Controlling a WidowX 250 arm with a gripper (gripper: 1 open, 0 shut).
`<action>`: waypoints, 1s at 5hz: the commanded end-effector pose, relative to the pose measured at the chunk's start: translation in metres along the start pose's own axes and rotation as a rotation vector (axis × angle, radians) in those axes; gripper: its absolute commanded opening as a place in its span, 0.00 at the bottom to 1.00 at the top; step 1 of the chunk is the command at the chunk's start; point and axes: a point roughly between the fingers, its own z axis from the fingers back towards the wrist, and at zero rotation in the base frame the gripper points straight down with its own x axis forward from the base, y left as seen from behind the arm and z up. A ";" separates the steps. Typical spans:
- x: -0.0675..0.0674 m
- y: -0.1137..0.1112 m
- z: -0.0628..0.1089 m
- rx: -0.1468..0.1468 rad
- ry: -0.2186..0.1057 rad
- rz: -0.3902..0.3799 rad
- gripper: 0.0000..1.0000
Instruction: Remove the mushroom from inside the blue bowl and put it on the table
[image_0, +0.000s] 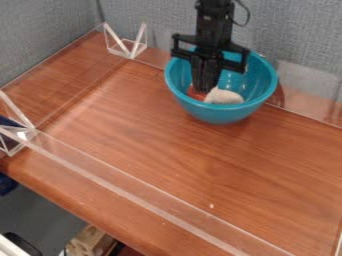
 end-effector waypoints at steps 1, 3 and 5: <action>-0.018 0.014 0.055 0.003 -0.128 0.021 0.00; -0.063 0.068 0.077 0.011 -0.130 0.094 0.00; -0.053 0.048 0.059 0.006 -0.093 0.028 1.00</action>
